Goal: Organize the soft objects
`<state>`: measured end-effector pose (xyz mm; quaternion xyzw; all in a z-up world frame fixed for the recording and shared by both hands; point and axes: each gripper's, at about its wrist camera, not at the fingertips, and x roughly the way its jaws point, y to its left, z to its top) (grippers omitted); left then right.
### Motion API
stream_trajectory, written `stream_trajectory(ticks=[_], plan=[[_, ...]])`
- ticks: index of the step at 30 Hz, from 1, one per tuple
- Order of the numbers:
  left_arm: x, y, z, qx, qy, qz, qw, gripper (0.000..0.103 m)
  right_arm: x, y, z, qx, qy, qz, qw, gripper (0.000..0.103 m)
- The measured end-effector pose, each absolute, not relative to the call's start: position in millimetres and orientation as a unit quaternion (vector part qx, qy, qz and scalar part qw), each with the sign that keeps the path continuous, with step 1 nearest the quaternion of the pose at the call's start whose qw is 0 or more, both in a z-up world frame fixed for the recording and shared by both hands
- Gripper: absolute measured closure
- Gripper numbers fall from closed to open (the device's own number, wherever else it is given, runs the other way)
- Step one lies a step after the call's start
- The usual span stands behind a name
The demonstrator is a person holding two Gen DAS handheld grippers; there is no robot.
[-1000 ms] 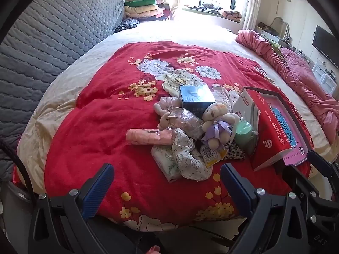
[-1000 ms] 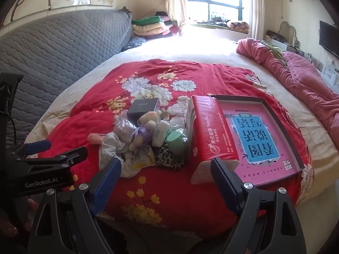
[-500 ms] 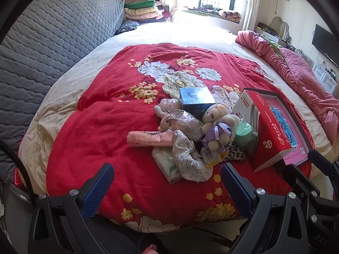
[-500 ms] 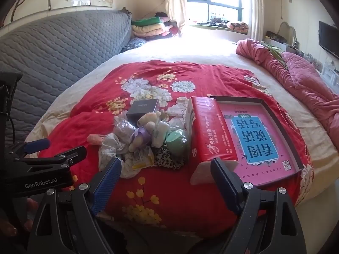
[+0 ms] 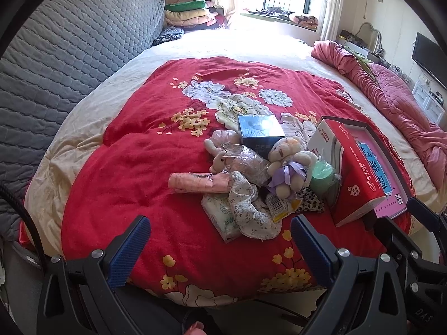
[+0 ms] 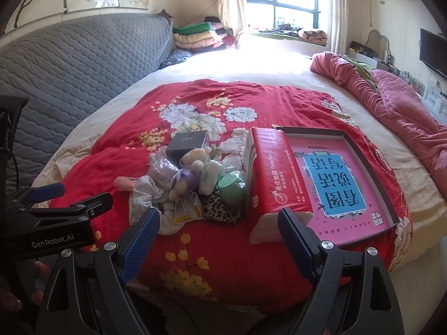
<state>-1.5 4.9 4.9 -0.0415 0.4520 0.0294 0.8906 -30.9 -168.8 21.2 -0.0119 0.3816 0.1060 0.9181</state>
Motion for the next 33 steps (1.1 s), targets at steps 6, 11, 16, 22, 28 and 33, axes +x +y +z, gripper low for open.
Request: stream_trajectory(ticks=[6,11,16,22,28,33], plan=[[-1.3,5.6,3.6,-0.041,0.452,0.03,0.891,0.002,-31.3,-168.3,21.7,-0.013,0.38,0.105,0.919,0.016],[-1.3,5.5,3.5,-0.041,0.453,0.031,0.89,0.002,-31.4,-168.2,21.9,-0.013,0.379,0.104,0.919,0.016],[-2.0,5.4,2.5,-0.04,0.451,0.031,0.891,0.002,-31.0,-167.3,22.1,-0.014,0.38,0.105,0.919,0.016],[-1.8,5.7,0.9,-0.039,0.451,0.03,0.891,0.002,-30.3,-167.9,21.9,-0.013,0.382,0.102,0.918,0.016],[-2.1,3.2,1.4,-0.034,0.451,0.03,0.891,0.002,-28.8,-167.9,22.5,-0.014,0.383,0.102,0.918,0.016],[-2.2,2.4,1.7,-0.035,0.45,0.029,0.892,0.002,-28.4,-169.8,20.4,-0.011,0.386,0.103,0.917,0.016]])
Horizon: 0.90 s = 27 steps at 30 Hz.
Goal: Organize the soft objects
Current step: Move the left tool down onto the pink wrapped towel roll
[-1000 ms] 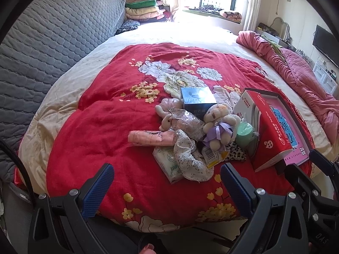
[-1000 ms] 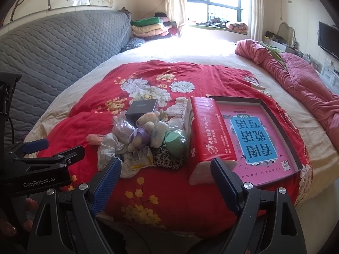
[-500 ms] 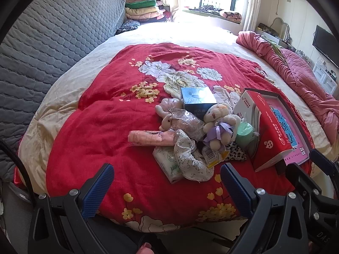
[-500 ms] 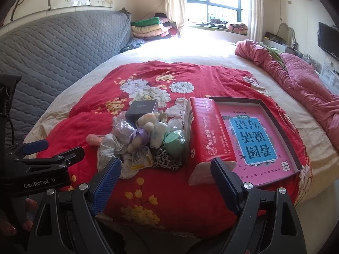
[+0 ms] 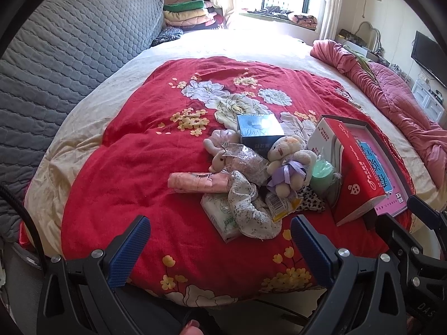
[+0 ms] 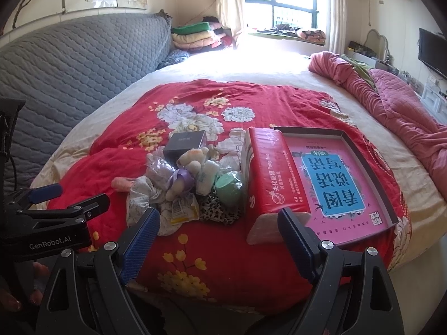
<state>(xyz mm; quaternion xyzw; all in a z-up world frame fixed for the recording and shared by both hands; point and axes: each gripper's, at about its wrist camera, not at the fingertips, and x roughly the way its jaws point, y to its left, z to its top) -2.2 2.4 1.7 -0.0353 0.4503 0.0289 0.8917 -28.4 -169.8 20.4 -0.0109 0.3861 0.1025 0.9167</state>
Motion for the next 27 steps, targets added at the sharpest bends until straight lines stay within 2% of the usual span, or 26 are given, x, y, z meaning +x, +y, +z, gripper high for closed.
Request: stream_trajectory(ticks=[13,27], plan=[[-2,22,-5,-0.064,0.452,0.03,0.889,0.002,-22,-166,16,-0.01,0.386,0.106,0.916,0.016],[21,82,-33,-0.134,0.466,0.03,0.874,0.002,8,-140,4,-0.038,0.396,0.127,0.909,0.016]])
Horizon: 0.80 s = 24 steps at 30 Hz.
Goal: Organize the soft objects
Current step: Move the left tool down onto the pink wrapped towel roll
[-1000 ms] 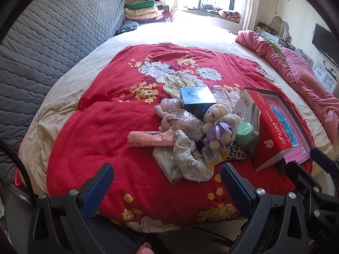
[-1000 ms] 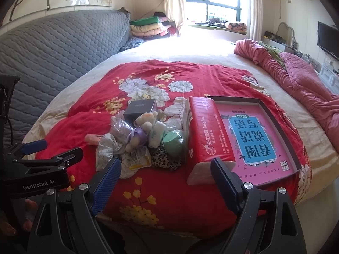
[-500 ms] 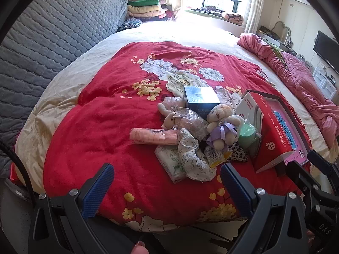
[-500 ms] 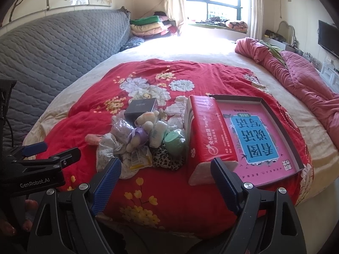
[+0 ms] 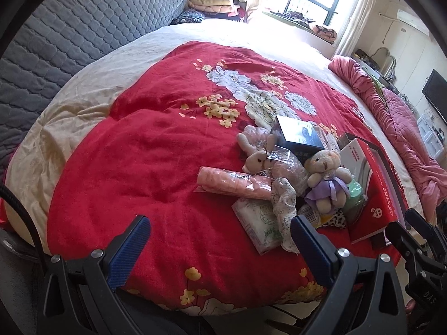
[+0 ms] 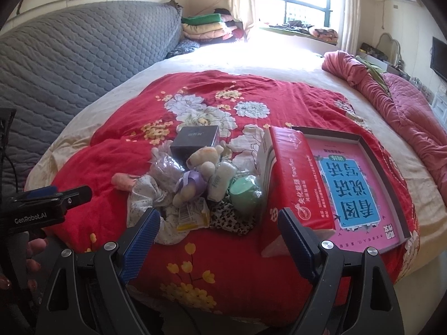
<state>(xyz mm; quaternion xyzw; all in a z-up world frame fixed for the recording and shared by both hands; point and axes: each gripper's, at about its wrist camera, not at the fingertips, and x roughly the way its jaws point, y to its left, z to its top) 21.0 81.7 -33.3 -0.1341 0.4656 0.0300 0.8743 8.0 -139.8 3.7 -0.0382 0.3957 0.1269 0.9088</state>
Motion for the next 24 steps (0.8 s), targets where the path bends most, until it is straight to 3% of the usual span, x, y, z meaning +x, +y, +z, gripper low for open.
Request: stream_trajectory(ticks=[14,24], plan=[[69,105,-74,-0.173,0.508,-0.001,0.844,0.002,35,-121,-8,-0.06,0.409,0.137,0.9,0.016],[94,76,-59,0.158,0.478,-0.121,0.855,0.005,41,-131,-9,-0.043,0.415,0.136,0.899,0.016]])
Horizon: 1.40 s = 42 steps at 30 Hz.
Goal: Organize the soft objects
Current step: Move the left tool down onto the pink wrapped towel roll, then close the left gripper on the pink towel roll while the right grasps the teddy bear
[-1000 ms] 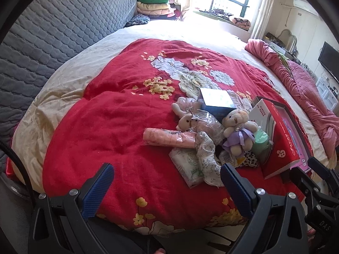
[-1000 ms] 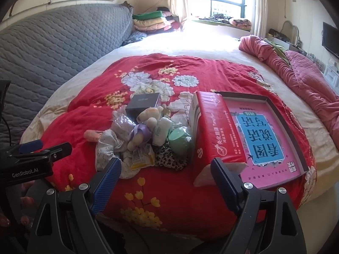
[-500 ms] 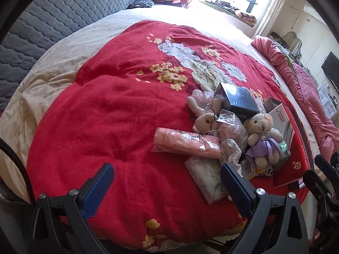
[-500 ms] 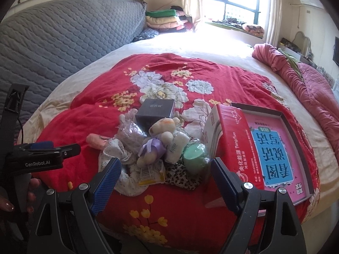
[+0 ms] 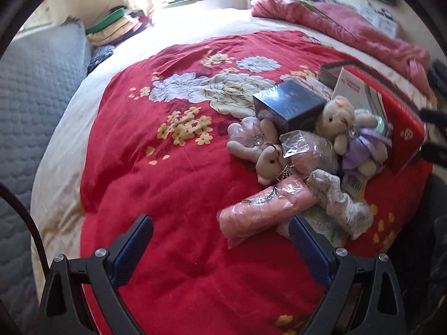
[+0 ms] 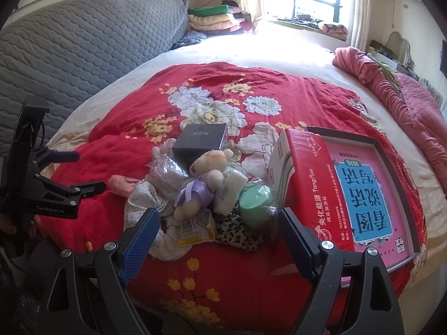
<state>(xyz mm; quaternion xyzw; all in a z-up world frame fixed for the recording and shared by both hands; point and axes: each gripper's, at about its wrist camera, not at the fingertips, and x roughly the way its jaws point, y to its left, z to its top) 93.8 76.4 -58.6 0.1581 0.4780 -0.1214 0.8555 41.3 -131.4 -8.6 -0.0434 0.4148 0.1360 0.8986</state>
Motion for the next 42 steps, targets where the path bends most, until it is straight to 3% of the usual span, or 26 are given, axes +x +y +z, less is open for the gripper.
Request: stream_trajectory(ticks=[3,14,19,20,23,29,42], plan=[[107,69,-70,0.18,0.497,-0.158,0.834,0.011,48,-133,-7,-0.039,0.416,0.137,0.898,0.016],[127,64,-113,0.196,0.525,-0.288,0.776,0.014,71,-93,-20,-0.089,0.44,0.142,0.882,0.016],[135,63,-113,0.177,0.518,-0.324,0.772,0.028,81,-83,-32,-0.075,0.463,0.143,0.871,0.017],[136,62,-114,0.174,0.519,-0.328,0.77,0.031,83,-83,-33,-0.069,0.468,0.142,0.869,0.02],[139,61,-115,0.158,0.518,-0.344,0.767,0.043,91,-79,-41,-0.061,0.487,0.141,0.86,0.046],[148,68,-115,0.094,0.518,-0.369,0.766,0.05,98,-81,-55,-0.043,0.498,0.145,0.854,0.077],[119,94,-91,0.0,0.521,-0.298,0.8,0.059,80,-105,-28,-0.011,0.458,0.193,0.868,0.084]])
